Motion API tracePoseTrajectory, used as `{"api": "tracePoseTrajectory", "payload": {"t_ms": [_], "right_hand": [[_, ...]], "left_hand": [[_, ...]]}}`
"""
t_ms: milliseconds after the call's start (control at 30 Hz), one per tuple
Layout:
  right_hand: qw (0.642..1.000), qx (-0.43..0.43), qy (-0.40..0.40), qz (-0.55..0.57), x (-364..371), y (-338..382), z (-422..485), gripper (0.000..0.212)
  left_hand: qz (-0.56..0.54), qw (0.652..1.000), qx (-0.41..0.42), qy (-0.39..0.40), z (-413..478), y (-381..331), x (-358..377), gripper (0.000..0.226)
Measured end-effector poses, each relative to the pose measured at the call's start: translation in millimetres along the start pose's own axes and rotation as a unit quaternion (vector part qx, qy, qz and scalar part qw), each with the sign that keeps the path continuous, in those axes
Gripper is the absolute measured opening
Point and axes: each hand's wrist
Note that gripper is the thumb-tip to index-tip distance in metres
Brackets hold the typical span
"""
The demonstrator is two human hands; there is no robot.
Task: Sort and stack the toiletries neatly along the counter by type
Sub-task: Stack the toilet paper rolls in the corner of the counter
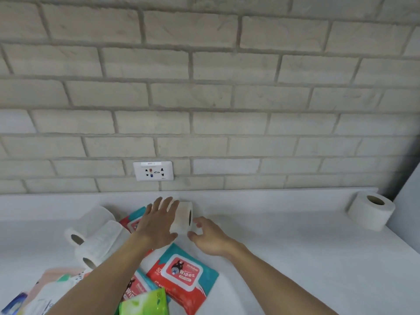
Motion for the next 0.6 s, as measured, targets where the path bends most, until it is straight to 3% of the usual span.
{"api": "tracePoseTrajectory", "payload": {"t_ms": [300,600], "right_hand": [[0.991,0.067,-0.064,0.094,26.4,1.6,43.6,0.052],[0.986,0.084,-0.078,0.124,35.0,1.2,57.3,0.038]], "left_hand": [[0.026,0.998,0.059,0.017,29.8,17.2,9.7,0.095],[-0.02,0.997,0.078,-0.014,44.2,25.1,35.5,0.085]]}}
Point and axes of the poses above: each hand's wrist, its own z-axis towards the middle knuckle, its own x-axis out of the palm, y = z × x, and after that the axes turned 5 degrees about -x, right-handed
